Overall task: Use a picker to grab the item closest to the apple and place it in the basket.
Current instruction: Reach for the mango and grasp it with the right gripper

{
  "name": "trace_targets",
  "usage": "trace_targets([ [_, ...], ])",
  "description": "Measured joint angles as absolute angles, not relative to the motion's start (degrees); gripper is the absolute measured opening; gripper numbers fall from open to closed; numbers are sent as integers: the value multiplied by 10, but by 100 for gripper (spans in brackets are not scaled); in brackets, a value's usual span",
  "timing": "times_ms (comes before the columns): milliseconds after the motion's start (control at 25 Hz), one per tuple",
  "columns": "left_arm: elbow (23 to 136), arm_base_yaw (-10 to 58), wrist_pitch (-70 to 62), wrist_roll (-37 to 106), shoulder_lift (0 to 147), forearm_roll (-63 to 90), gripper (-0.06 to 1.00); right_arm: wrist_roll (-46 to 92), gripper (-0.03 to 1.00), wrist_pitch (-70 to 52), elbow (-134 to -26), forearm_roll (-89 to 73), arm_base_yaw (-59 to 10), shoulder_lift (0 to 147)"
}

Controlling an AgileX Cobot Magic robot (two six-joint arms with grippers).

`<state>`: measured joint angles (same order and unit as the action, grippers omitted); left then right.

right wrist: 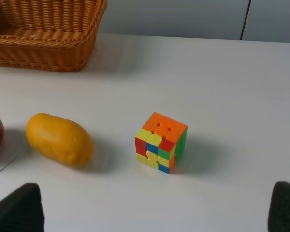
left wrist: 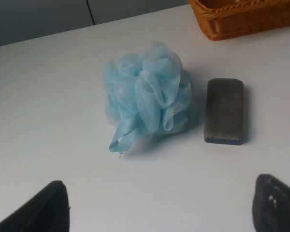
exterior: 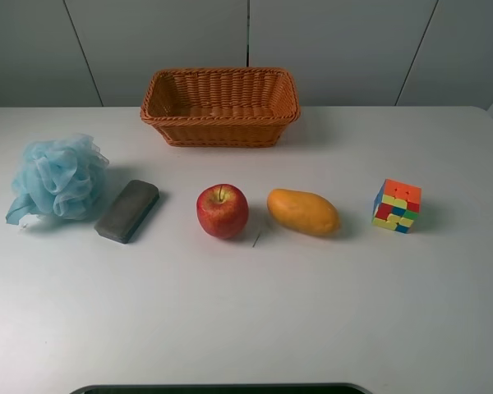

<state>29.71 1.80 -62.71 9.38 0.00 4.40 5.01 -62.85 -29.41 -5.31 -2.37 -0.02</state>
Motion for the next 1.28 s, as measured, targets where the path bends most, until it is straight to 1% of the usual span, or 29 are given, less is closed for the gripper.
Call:
trace_targets([
  [720, 297, 18, -627, 94, 0, 44, 73, 37, 70, -628, -294, -57, -24, -1],
  [840, 297, 18, -627, 94, 0, 44, 73, 37, 70, -632, -314, -65, -24, 12],
  [1080, 297, 18, -627, 94, 0, 44, 73, 90, 70, -632, -399, -67, -24, 156],
  [1280, 297, 18, -627, 94, 0, 44, 73, 201, 70, -615, -473, -100, -24, 323],
])
